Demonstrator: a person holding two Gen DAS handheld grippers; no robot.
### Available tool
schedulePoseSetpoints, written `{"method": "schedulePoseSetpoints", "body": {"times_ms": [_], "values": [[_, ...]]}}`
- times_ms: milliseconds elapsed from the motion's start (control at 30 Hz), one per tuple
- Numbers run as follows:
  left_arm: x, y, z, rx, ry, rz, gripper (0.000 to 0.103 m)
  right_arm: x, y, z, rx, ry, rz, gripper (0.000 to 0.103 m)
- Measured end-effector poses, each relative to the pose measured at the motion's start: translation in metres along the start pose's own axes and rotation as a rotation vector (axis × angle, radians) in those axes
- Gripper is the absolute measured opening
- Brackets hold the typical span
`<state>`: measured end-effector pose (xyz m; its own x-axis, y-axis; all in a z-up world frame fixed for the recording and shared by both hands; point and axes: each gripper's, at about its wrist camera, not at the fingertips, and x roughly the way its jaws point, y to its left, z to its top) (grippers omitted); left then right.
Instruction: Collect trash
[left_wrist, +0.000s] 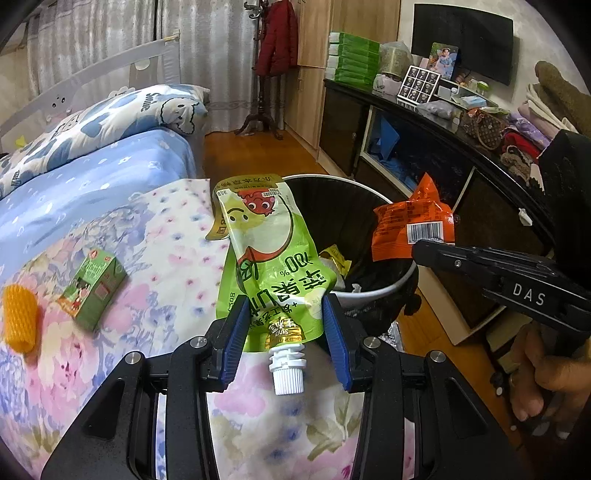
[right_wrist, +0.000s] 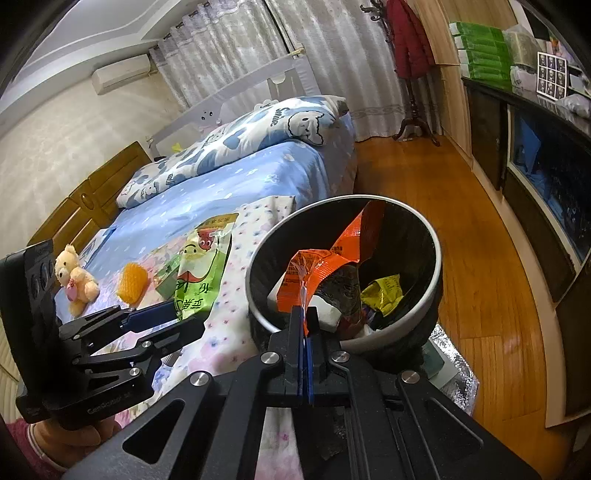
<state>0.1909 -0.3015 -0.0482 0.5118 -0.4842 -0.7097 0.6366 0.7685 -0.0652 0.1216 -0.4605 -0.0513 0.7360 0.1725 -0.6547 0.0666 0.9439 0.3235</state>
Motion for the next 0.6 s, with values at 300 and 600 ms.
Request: {"method": "schedulePoseSetpoints", "body": {"times_ms": [300,600], "values": [[0.014,-0.007,0.014,0.013,0.008,-0.006,0.039,0.005,-0.009,0.012,0.019,0.011,0.002,0.001],[0.024,-0.012,0.024,0.028,0.015,-0.009,0.039,0.01,-0.017,0.019,0.027,0.022,-0.005,0.001]]}}
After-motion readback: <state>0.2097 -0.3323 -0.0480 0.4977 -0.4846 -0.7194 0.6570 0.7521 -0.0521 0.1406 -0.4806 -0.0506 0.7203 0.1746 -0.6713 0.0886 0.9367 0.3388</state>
